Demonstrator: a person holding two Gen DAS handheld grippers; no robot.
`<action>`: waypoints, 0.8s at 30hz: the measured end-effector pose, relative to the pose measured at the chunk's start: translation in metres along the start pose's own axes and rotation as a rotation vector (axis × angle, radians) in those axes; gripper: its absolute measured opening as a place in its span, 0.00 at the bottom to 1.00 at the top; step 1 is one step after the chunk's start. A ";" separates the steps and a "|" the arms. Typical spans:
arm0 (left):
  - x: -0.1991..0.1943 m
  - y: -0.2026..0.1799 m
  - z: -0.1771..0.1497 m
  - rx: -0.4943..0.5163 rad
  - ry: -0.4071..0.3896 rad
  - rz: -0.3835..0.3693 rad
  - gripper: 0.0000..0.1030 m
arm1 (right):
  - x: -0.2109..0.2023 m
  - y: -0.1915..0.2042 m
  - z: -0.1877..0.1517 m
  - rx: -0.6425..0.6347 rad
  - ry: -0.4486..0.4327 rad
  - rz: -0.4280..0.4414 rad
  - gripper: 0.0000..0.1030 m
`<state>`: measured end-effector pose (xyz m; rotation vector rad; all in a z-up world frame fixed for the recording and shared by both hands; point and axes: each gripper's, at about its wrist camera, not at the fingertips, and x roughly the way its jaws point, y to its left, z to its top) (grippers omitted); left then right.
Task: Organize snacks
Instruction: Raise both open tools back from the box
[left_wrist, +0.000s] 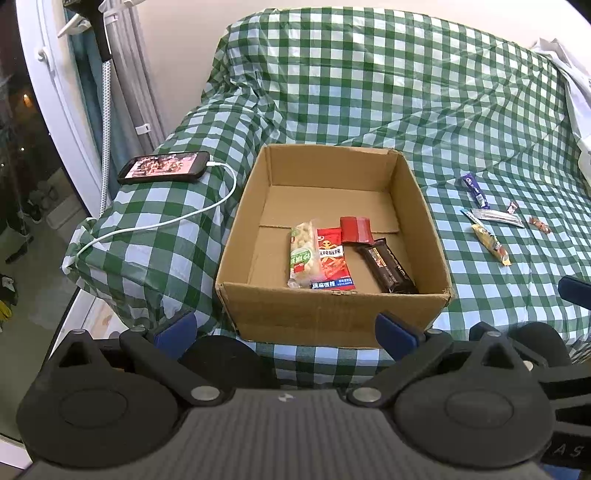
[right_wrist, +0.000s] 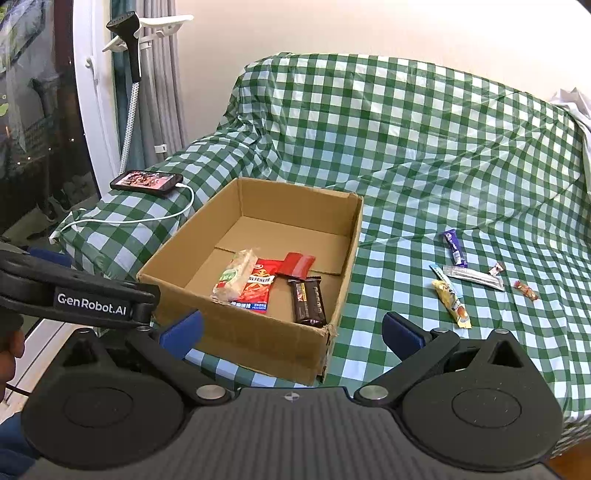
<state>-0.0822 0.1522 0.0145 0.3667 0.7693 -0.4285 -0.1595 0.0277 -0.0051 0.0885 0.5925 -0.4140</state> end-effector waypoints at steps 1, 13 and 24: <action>0.000 0.000 0.000 0.001 -0.002 0.000 1.00 | -0.001 0.000 0.000 0.000 -0.001 -0.001 0.99; -0.001 -0.001 -0.001 0.004 0.002 0.000 1.00 | -0.002 -0.001 -0.001 0.005 -0.003 -0.002 0.99; 0.007 0.001 -0.001 0.013 0.026 0.005 1.00 | 0.003 -0.002 -0.006 0.012 0.016 0.002 0.99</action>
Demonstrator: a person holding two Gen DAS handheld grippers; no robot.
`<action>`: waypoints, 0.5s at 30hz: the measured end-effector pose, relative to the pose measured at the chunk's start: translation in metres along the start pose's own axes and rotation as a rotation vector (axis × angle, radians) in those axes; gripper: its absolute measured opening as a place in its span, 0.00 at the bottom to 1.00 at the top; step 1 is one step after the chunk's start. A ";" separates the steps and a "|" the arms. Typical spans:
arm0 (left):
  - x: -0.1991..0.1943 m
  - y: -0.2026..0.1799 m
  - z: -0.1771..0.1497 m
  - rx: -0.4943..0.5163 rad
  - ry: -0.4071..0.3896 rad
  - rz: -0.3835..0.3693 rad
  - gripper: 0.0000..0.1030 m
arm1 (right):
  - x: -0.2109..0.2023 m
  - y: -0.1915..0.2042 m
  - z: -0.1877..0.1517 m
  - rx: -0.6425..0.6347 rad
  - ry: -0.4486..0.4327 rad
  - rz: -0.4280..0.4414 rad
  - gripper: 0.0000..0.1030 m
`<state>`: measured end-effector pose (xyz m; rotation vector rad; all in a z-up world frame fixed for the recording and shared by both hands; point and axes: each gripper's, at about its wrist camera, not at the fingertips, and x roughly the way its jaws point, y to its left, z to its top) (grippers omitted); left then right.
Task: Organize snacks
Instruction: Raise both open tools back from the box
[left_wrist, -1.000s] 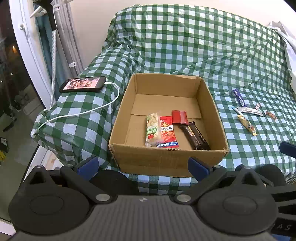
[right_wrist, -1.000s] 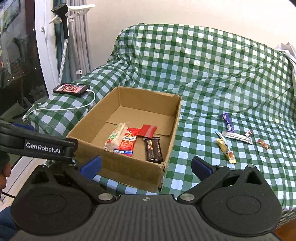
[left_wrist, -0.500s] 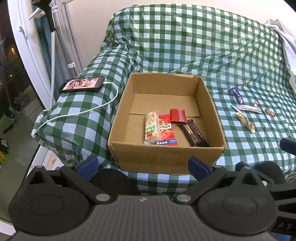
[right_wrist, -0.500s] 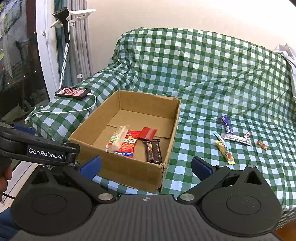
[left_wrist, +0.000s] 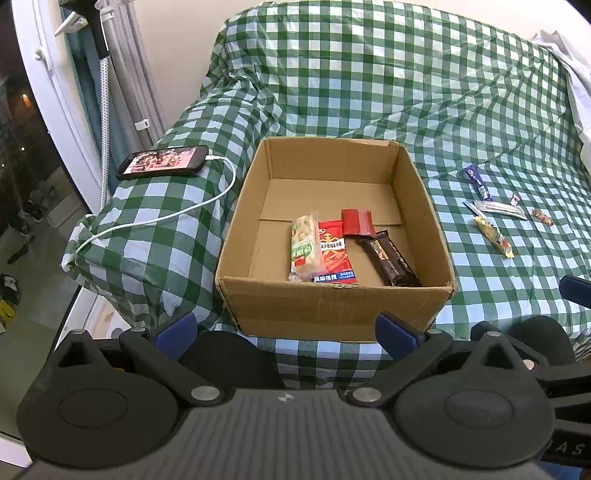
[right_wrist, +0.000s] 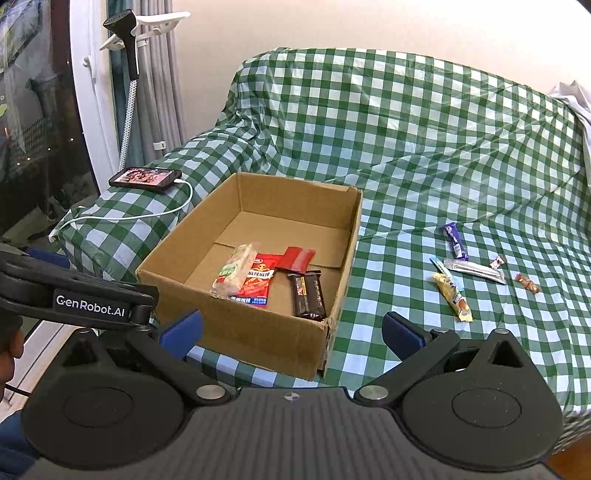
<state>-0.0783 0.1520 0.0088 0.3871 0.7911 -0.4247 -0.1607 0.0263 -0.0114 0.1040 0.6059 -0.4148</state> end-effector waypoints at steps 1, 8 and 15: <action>0.001 0.000 0.000 0.001 0.002 0.001 1.00 | 0.001 0.000 0.001 0.001 0.002 0.000 0.99; 0.006 -0.003 0.003 0.020 0.026 -0.003 1.00 | 0.006 -0.006 0.001 0.022 0.015 0.002 0.99; 0.010 -0.006 0.010 0.029 0.048 -0.024 1.00 | 0.010 -0.012 0.001 0.046 0.025 0.002 0.99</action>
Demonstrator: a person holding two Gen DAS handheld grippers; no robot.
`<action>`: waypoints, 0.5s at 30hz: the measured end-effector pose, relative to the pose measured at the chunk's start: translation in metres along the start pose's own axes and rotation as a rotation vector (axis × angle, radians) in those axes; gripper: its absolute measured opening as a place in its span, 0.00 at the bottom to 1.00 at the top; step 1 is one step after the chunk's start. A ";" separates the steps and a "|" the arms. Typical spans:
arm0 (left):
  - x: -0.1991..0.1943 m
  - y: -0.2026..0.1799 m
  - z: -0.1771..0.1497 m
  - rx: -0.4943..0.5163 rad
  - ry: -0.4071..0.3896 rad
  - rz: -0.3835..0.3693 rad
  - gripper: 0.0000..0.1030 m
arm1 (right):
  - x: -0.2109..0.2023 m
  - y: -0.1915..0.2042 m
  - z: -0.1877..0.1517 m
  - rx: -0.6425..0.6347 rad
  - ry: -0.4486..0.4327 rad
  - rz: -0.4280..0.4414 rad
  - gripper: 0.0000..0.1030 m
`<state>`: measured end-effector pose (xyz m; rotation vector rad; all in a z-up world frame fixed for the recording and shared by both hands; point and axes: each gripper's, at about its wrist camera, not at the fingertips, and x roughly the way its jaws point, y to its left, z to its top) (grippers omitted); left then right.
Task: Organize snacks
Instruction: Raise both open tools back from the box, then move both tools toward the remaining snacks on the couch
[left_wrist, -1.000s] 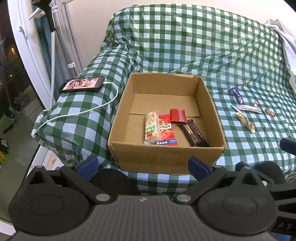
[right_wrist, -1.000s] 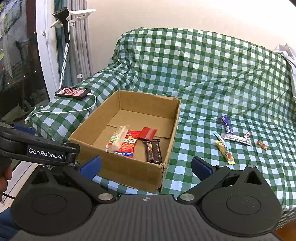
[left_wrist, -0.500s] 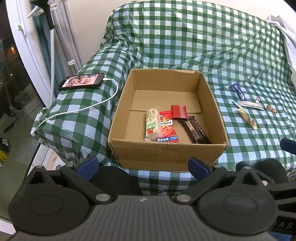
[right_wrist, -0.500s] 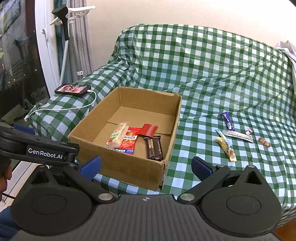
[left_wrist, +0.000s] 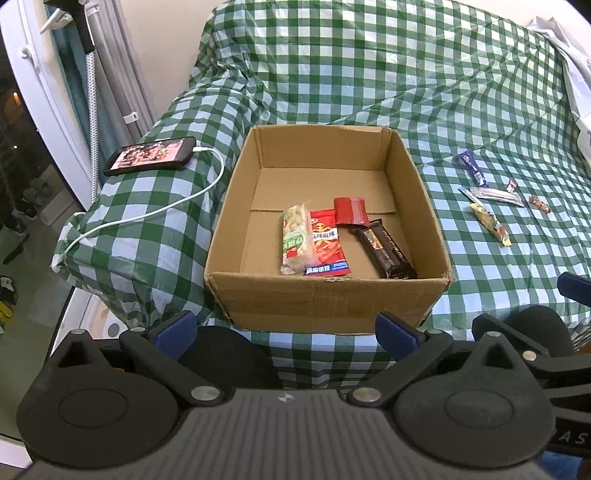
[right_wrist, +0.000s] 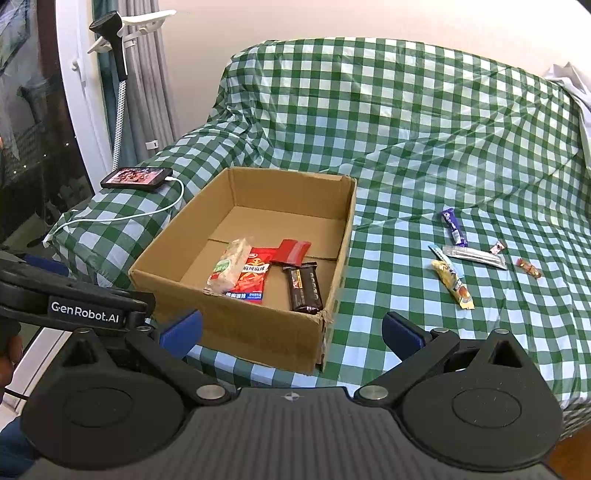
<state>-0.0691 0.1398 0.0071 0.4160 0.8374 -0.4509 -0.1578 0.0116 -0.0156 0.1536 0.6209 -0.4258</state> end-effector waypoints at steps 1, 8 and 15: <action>0.000 0.000 0.003 0.003 0.004 -0.011 1.00 | 0.000 -0.001 0.000 0.004 -0.001 -0.002 0.99; -0.042 -0.001 0.050 0.051 -0.079 -0.082 1.00 | -0.001 -0.030 0.005 0.094 -0.017 -0.066 0.99; -0.113 -0.024 0.125 0.098 -0.160 -0.189 1.00 | -0.010 -0.086 0.006 0.215 -0.039 -0.192 0.99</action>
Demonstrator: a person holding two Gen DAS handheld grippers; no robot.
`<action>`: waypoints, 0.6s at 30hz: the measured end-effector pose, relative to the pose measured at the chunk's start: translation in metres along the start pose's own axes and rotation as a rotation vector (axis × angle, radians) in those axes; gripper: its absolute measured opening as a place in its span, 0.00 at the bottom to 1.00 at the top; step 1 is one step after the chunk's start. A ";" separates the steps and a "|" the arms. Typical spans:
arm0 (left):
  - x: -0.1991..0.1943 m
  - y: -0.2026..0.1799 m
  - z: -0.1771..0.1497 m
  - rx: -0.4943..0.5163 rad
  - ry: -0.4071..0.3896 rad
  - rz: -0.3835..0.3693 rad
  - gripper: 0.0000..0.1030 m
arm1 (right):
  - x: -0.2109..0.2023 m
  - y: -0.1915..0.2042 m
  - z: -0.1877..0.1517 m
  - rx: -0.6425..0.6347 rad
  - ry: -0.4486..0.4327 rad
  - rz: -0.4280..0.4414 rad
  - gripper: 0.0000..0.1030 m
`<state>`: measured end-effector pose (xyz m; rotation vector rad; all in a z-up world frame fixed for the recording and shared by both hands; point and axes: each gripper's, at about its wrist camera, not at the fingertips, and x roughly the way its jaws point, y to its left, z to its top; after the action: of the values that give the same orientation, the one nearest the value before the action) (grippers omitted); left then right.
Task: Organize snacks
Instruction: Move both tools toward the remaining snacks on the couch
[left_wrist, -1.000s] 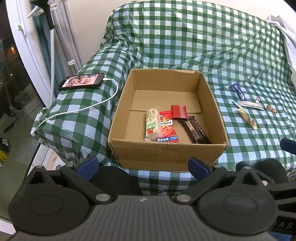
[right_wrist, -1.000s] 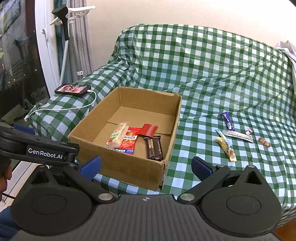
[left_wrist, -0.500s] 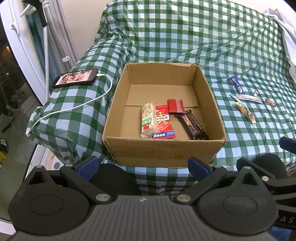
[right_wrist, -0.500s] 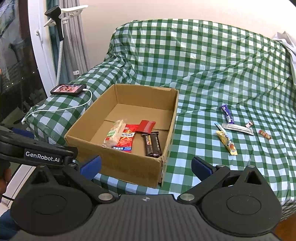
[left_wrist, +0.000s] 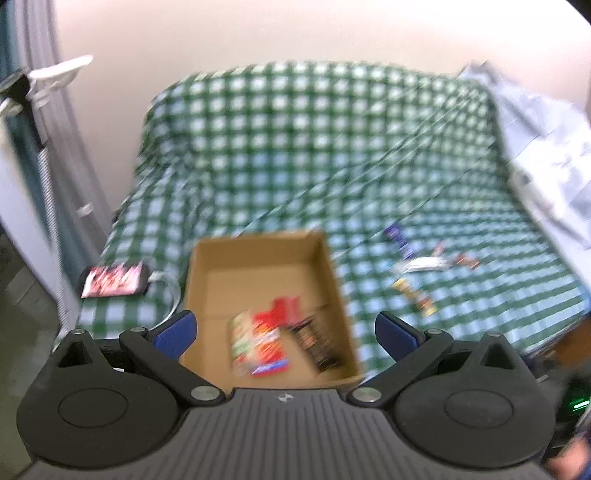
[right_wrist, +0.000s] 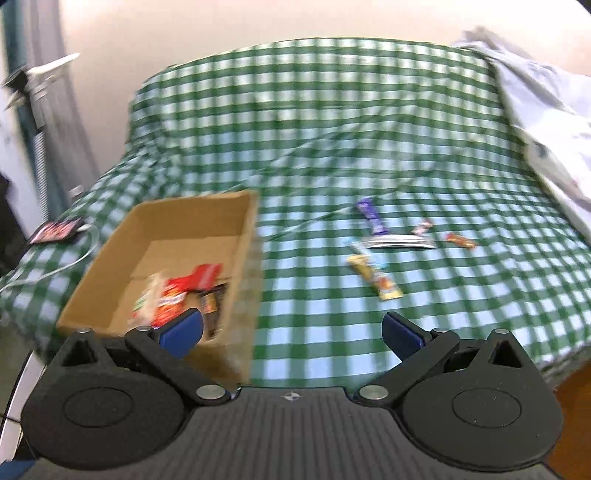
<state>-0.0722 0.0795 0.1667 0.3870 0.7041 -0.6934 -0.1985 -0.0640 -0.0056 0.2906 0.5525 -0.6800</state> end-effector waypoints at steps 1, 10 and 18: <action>-0.008 -0.006 0.014 -0.003 -0.012 -0.025 1.00 | 0.001 -0.009 0.002 0.019 -0.005 -0.019 0.99; -0.051 -0.100 0.096 0.129 -0.135 -0.163 1.00 | 0.016 -0.079 0.013 0.134 -0.024 -0.146 0.99; -0.021 -0.153 0.120 0.185 -0.102 -0.212 1.00 | 0.041 -0.136 0.017 0.226 -0.006 -0.198 0.99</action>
<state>-0.1353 -0.0850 0.2509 0.4469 0.5910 -0.9762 -0.2555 -0.1932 -0.0258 0.4493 0.5032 -0.9375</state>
